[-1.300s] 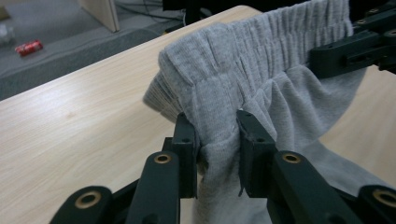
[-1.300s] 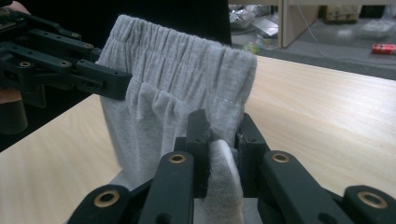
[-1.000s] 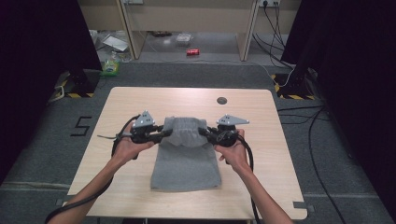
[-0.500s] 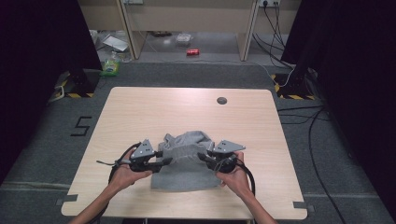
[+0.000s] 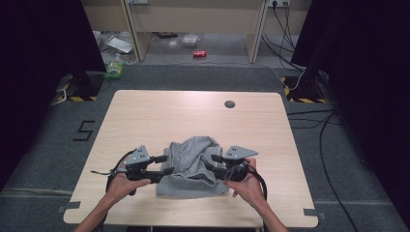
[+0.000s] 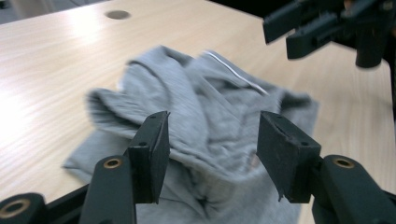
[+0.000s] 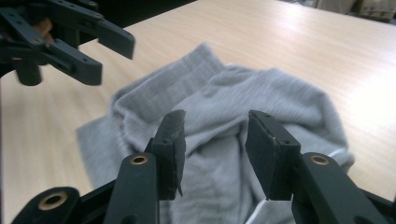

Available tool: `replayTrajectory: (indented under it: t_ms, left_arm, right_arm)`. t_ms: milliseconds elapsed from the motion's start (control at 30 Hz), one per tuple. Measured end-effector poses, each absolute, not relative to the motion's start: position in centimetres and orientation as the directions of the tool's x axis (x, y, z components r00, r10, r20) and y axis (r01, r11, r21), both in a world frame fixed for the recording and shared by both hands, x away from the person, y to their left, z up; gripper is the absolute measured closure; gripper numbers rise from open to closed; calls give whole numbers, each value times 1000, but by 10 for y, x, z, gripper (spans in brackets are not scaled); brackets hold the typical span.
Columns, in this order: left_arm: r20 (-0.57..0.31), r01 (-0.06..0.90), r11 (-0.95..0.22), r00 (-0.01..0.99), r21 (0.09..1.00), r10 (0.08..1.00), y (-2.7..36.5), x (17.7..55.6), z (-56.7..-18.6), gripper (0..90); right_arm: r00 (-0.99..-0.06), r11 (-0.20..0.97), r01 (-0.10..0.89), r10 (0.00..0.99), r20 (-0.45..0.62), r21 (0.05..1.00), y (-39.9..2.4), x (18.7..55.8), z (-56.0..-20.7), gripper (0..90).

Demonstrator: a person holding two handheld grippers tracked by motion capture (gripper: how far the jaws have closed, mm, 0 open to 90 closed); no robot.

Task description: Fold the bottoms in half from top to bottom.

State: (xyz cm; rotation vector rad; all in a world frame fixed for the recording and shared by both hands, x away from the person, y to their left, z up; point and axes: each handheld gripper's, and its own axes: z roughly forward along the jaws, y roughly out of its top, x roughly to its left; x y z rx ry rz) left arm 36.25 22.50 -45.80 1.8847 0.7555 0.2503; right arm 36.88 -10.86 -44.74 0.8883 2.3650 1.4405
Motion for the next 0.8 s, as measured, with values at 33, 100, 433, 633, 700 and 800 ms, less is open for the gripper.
replayTrajectory:
  t_ms: [33,100,433,633,700,800]
  left_arm:
    - [-183,422,-250,753,872,632,229,366,-458,429]
    - [-193,460,-245,716,853,671,234,370,-461,420]
    - [-161,561,-312,638,767,753,243,380,-493,389]
    - [-120,576,-351,624,738,772,242,381,-507,362]
    - [-103,575,-368,626,731,773,241,379,-511,357]
    - [-69,558,-392,632,732,772,239,378,-515,347]
  right_arm:
    - [-785,337,378,611,106,862,-106,373,-446,564]
    - [-781,342,395,613,117,853,-99,383,-443,538]
    - [-801,380,429,580,151,819,-47,436,-439,442]
    - [-818,427,452,549,173,783,-8,459,-440,392]
    - [-828,455,445,538,160,771,6,464,-442,385]
    - [-833,486,465,524,179,740,22,474,-447,373]
